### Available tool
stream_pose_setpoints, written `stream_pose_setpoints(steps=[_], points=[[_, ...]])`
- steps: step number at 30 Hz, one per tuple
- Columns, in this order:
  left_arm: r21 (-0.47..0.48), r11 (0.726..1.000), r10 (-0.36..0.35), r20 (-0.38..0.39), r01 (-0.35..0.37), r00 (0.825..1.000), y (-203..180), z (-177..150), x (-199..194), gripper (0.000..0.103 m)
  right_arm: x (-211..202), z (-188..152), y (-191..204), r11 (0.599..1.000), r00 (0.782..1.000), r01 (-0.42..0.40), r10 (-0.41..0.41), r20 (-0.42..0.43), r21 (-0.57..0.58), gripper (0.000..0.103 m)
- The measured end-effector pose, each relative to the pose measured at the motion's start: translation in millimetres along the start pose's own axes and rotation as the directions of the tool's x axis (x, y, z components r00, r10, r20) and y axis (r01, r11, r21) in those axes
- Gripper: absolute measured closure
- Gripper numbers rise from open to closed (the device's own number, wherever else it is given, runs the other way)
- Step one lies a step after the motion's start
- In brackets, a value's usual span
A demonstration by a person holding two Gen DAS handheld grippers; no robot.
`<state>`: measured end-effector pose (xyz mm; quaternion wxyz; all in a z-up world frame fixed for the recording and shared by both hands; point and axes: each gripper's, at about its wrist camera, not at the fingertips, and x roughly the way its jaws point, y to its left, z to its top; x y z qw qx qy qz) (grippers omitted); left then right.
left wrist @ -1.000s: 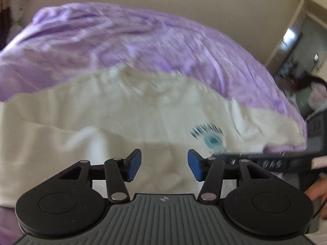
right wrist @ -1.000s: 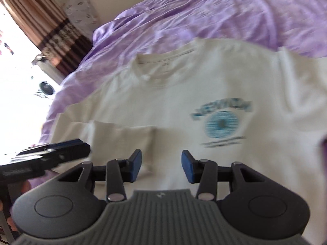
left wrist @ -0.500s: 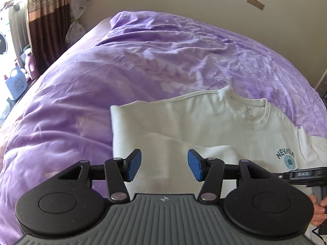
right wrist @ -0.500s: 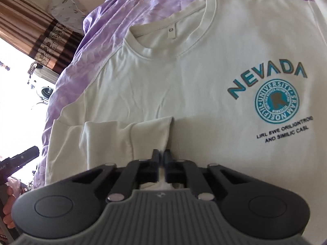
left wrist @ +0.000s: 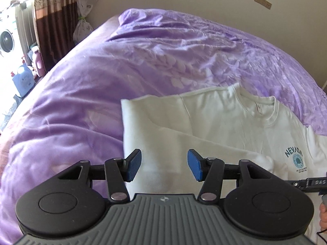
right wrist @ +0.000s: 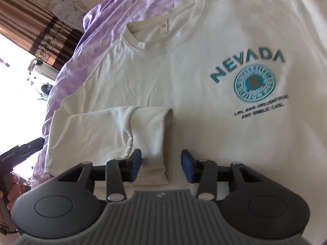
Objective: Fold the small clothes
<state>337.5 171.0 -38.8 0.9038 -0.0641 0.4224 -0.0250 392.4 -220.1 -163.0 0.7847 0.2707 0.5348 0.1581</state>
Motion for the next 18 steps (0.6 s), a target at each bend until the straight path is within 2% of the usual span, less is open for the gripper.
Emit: stream_pose_setpoints(steps=[1, 2, 3, 6, 12, 14, 18], points=[[-0.009, 1.0, 0.004, 0.004, -0.004, 1.0, 2, 2, -2, 0.042, 4, 0, -2, 1.0, 1.0, -0.002, 0.002, -0.001, 0.015, 0.065], [-0.019, 1.0, 0.006, 0.007, -0.006, 1.0, 5, 3, -4, 0.042, 8, 0, -2, 1.0, 1.0, -0.012, 0.012, 0.002, 0.024, 0.078], [-0.031, 0.999, 0.009, 0.011, -0.008, 1.0, 7, 5, -6, 0.042, 10, -1, -2, 0.999, 1.0, -0.031, 0.03, 0.006, 0.034, 0.098], [-0.053, 0.998, 0.028, 0.028, -0.027, 0.999, 14, 7, -13, 0.042, 8, 2, 9, 0.996, 0.996, -0.077, 0.076, 0.037, 0.045, 0.101], [-0.074, 0.993, 0.098, 0.054, -0.094, 0.994, 26, 11, -22, 0.042, -49, 36, 91, 0.985, 0.978, -0.089, 0.114, 0.174, -0.149, 0.103], [-0.102, 0.99, 0.101, 0.057, -0.095, 0.993, 30, 13, -23, 0.042, -80, 53, 122, 0.972, 0.961, -0.095, 0.146, 0.233, -0.217, 0.103], [-0.129, 0.988, 0.099, 0.069, -0.09, 0.993, 31, 16, -25, 0.042, -152, 78, 156, 0.95, 0.903, -0.073, 0.193, 0.384, -0.305, 0.103]])
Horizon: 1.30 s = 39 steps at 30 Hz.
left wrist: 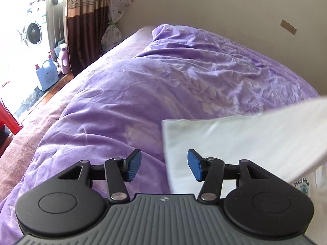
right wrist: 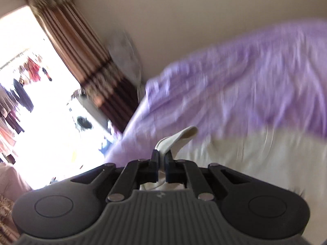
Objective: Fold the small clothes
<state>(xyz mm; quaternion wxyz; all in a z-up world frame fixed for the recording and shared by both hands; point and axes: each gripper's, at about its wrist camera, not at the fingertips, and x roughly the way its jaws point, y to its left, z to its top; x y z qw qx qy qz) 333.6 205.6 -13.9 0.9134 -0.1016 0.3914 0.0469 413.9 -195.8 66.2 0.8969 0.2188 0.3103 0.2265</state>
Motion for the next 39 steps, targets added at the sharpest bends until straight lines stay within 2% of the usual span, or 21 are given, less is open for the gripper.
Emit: stream_pose_setpoints(steps=[2, 4, 6, 9, 13, 17, 20, 22, 23, 24, 25, 29, 30, 33, 37, 39], points=[[0.011, 1.0, -0.006, 0.007, 0.005, 1.0, -4, 1, 2, 0.042, -22, 19, -5, 0.999, 0.997, 0.045, -0.044, 0.065, -0.022, 0.103], [0.001, 1.0, -0.026, -0.001, 0.026, 1.0, -8, 1, 7, 0.042, -36, 27, -25, 0.995, 0.992, 0.098, -0.098, 0.079, -0.002, 0.103], [-0.018, 0.998, -0.055, -0.022, 0.055, 0.998, -13, 0, 17, 0.042, -41, 24, -58, 0.987, 0.985, 0.158, -0.16, 0.057, 0.037, 0.103], [-0.058, 0.993, -0.107, -0.061, 0.104, 0.992, -21, -2, 39, 0.042, -32, -2, -117, 0.963, 0.968, 0.252, -0.251, -0.017, 0.095, 0.103], [-0.134, 0.978, -0.173, -0.101, 0.159, 0.98, -30, -5, 73, 0.042, -10, -47, -180, 0.936, 0.947, 0.315, -0.297, -0.124, 0.16, 0.103], [-0.232, 0.956, -0.217, -0.133, 0.182, 0.967, -33, -3, 109, 0.042, -1, -69, -206, 0.935, 0.949, 0.307, -0.286, -0.135, 0.176, 0.102], [-0.259, 0.952, -0.201, -0.134, 0.162, 0.97, -37, -3, 131, 0.042, 2, -69, -215, 0.937, 0.946, 0.313, -0.292, -0.142, 0.158, 0.102], [-0.257, 0.955, -0.189, -0.135, 0.15, 0.973, -40, -3, 142, 0.055, 1, -70, -221, 0.935, 0.943, 0.32, -0.298, -0.148, 0.156, 0.102], [-0.252, 0.956, -0.184, -0.13, 0.147, 0.974, -42, -3, 145, 0.071, 0, -71, -224, 0.933, 0.941, 0.324, -0.302, -0.152, 0.158, 0.102], [-0.24, 0.96, -0.176, -0.118, 0.144, 0.977, -44, -3, 145, 0.096, -1, -69, -225, 0.931, 0.94, 0.328, -0.304, -0.157, 0.159, 0.102], [-0.222, 0.964, -0.173, -0.104, 0.147, 0.979, -46, -2, 143, 0.1, -1, -69, -228, 0.929, 0.937, 0.333, -0.308, -0.164, 0.16, 0.102], [-0.184, 0.97, -0.162, -0.011, 0.157, 0.987, -46, 5, 123, 0.1, -8, -65, -230, 0.93, 0.937, 0.336, -0.314, -0.156, 0.15, 0.102], [-0.169, 0.975, -0.149, -0.007, 0.146, 0.989, -47, 7, 121, 0.1, -8, -64, -230, 0.926, 0.93, 0.353, -0.332, -0.157, 0.132, 0.102], [-0.128, 0.987, -0.104, -0.042, 0.098, 0.994, -51, 8, 130, 0.1, 6, -70, -238, 0.897, 0.888, 0.436, -0.416, -0.199, 0.072, 0.103], [-0.1, 0.992, -0.079, -0.083, 0.071, 0.993, -54, 2, 144, 0.098, 24, -86, -256, 0.865, 0.847, 0.497, -0.464, -0.258, 0.075, 0.101], [-0.111, 0.992, -0.076, -0.079, 0.067, 0.994, -50, 1, 139, 0.092, 20, -87, -258, 0.854, 0.839, 0.515, -0.484, -0.251, 0.075, 0.09]])
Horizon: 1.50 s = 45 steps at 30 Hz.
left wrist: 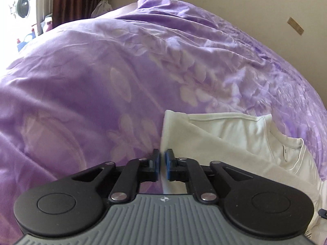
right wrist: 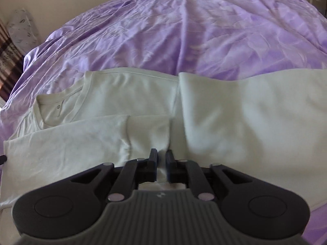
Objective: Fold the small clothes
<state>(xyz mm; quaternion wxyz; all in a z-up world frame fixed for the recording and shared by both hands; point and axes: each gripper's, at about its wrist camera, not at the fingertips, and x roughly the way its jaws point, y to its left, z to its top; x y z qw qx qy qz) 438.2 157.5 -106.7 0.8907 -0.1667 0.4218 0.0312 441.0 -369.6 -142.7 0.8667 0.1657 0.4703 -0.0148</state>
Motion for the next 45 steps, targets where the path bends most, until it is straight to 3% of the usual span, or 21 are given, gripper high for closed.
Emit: stream_pose_setpoints(steps=[2, 8, 12, 16, 19, 24, 28, 32, 36, 40, 45], points=[[0.024, 1.0, 0.001, -0.001, -0.001, 1.0, 2, 2, -10, 0.087, -10, 1, -6, 1.0, 1.0, -0.001, 0.001, 0.022, 0.012, 0.078], [0.173, 0.985, -0.012, -0.061, 0.023, 0.998, -7, -3, -54, 0.085, -41, -5, -9, 0.999, 0.999, -0.041, 0.041, 0.016, 0.015, 0.078], [0.265, 0.963, -0.012, -0.12, 0.043, 0.993, -16, -23, -74, 0.073, -64, -15, -4, 0.999, 1.0, -0.007, 0.008, 0.025, -0.052, 0.079], [0.276, 0.959, -0.01, -0.199, 0.066, 0.98, -17, -47, -75, 0.072, -95, -19, -20, 0.999, 0.999, 0.018, -0.017, 0.04, -0.039, 0.079], [0.31, 0.951, 0.06, -0.242, 0.019, 0.968, -20, -64, -63, 0.072, -121, -21, -37, 0.997, 0.996, 0.069, -0.067, 0.059, -0.033, 0.079], [0.321, 0.947, 0.113, -0.227, -0.035, 0.967, -27, -70, -60, 0.069, -168, -24, -81, 0.991, 0.988, 0.133, -0.134, 0.076, 0.029, 0.073], [0.335, 0.941, 0.093, -0.144, -0.04, 0.985, -37, -62, -83, 0.069, -209, -28, -131, 0.977, 0.974, 0.19, -0.2, 0.11, 0.097, 0.065], [0.335, 0.941, 0.09, -0.088, -0.055, 0.992, -49, -49, -95, 0.069, -236, -34, -201, 0.939, 0.951, 0.251, -0.284, 0.12, 0.234, 0.064], [0.326, 0.94, 0.128, -0.063, -0.1, 0.99, -60, -38, -91, 0.067, -246, -41, -280, 0.873, 0.946, 0.206, -0.293, 0.14, 0.441, 0.065], [0.295, 0.946, 0.159, -0.071, -0.131, 0.985, -65, -34, -81, 0.067, -233, -46, -335, 0.806, 0.943, 0.162, -0.296, 0.151, 0.57, 0.065], [0.214, 0.967, 0.162, -0.098, -0.138, 0.982, -61, -27, -72, 0.067, -195, -43, -375, 0.747, 0.94, 0.125, -0.3, 0.164, 0.653, 0.066]])
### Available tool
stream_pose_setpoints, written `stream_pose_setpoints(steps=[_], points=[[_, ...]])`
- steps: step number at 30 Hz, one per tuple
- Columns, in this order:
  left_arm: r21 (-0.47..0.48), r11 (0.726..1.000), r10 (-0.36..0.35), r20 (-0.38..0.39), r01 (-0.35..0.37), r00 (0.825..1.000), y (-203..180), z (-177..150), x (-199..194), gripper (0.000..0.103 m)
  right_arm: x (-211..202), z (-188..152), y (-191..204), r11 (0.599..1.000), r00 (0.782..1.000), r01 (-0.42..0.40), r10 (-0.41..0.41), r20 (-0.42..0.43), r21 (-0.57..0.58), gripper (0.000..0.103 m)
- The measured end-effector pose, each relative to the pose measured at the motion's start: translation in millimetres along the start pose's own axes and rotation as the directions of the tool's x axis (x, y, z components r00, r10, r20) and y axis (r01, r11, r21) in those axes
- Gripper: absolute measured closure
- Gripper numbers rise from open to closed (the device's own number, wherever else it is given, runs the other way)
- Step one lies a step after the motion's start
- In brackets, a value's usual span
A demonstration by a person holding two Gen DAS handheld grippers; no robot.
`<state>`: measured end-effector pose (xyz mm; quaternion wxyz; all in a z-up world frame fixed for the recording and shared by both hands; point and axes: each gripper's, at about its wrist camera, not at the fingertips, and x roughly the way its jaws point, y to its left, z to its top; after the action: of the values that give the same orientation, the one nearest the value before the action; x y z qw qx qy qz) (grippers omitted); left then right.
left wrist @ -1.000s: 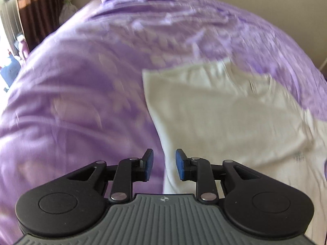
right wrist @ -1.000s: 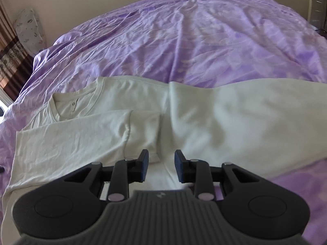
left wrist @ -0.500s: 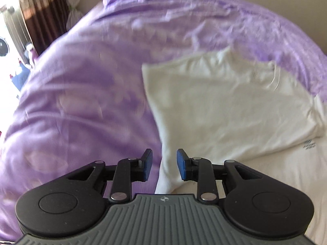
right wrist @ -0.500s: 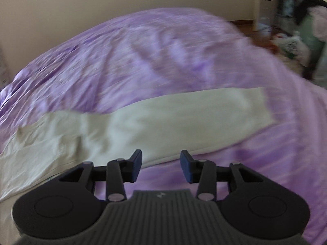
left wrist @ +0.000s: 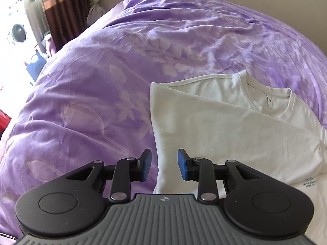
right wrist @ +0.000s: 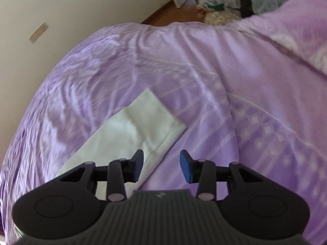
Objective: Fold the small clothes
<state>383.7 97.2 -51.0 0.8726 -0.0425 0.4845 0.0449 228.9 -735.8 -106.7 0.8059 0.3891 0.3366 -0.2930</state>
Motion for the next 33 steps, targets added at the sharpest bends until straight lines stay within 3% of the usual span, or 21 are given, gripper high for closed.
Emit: stream_pose_setpoints(steps=[4, 6, 8, 12, 17, 22, 26, 33], points=[[0.009, 0.999, 0.052, -0.019, -0.052, 0.998, -2, 3, 5, 0.065, 28, 7, -8, 0.999, 0.999, 0.022, -0.023, 0.029, 0.036, 0.071], [-0.002, 0.998, 0.056, -0.039, -0.056, 0.998, -1, 4, 7, 0.065, 35, 10, -10, 0.998, 0.999, 0.021, -0.024, 0.049, 0.055, 0.091], [0.0, 0.999, 0.049, -0.035, -0.049, 0.998, 0, 4, 7, 0.065, 35, 10, -5, 0.999, 0.997, 0.033, -0.036, 0.072, 0.042, 0.1], [0.026, 0.999, 0.038, -0.011, -0.038, 0.999, -2, 3, 0, 0.065, 11, 13, 30, 0.994, 0.989, 0.045, -0.03, 0.144, -0.101, 0.102], [-0.003, 0.999, -0.051, 0.007, 0.051, 0.999, 0, -1, -18, 0.065, -62, 13, 118, 0.964, 0.971, -0.057, 0.114, 0.212, -0.261, 0.102], [0.05, 0.995, -0.09, 0.076, 0.086, 0.993, -7, -9, -48, 0.065, -153, -19, 239, 0.867, 0.927, -0.162, 0.297, 0.228, -0.471, 0.102], [0.054, 0.991, -0.13, 0.119, 0.125, 0.984, -5, -11, -70, 0.065, -204, -65, 329, 0.77, 0.893, -0.244, 0.416, 0.174, -0.589, 0.102], [0.037, 0.983, -0.183, 0.144, 0.179, 0.973, 13, -12, -86, 0.065, -223, -179, 453, 0.635, 0.856, -0.361, 0.517, 0.028, -0.683, 0.102]])
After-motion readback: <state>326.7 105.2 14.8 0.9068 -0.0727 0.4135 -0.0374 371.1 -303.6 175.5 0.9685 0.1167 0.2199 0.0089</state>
